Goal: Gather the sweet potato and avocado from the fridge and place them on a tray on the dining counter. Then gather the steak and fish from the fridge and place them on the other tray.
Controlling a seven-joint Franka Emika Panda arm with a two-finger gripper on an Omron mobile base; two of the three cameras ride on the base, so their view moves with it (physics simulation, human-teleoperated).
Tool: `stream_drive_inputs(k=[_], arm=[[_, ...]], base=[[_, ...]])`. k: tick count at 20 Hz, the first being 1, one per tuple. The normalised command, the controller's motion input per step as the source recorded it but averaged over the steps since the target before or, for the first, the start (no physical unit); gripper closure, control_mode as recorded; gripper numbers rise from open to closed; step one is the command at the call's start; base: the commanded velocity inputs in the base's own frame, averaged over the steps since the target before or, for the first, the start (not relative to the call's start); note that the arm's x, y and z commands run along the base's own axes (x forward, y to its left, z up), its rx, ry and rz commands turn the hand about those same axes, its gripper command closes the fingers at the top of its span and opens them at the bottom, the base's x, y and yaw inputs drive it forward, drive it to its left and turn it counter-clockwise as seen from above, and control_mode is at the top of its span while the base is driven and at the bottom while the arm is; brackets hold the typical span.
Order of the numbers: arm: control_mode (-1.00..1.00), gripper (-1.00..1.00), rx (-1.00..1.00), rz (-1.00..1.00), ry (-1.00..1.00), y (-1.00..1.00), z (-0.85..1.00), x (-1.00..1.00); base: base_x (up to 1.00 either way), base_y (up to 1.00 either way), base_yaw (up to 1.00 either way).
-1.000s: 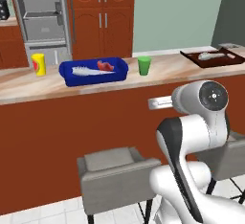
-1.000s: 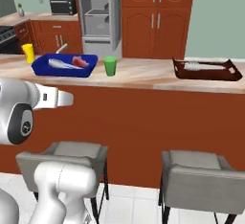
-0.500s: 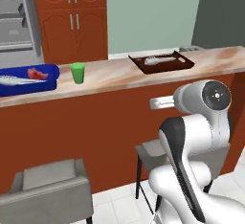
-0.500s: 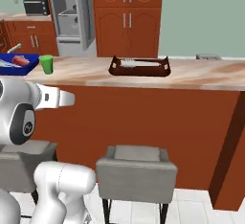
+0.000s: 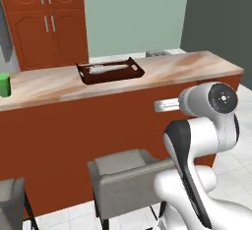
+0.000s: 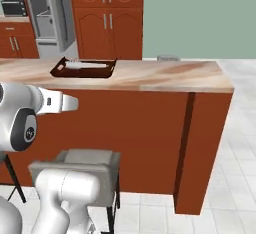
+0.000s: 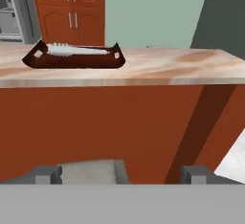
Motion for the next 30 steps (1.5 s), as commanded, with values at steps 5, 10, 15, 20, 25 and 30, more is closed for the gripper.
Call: stream_drive_inputs(k=[5,10,15,20,25,30], arm=[[1.00,-1.00,0.00,0.00,0.00,0.00,0.00,0.00],[1.00,-1.00,0.00,0.00,0.00,0.00,0.00,0.00],[1.00,-1.00,0.00,0.00,0.00,0.00,0.00,0.00],[1.00,-1.00,0.00,0.00,0.00,0.00,0.00,0.00],[1.00,-1.00,0.00,0.00,0.00,0.00,0.00,0.00],[1.00,-1.00,0.00,0.00,0.00,0.00,0.00,0.00]], base=[[0.01,-1.00,-0.01],[0.00,-1.00,0.00],[0.01,-1.00,0.00],[0.09,-1.00,0.00],[0.33,-1.00,0.00],[0.66,-1.00,0.03]])
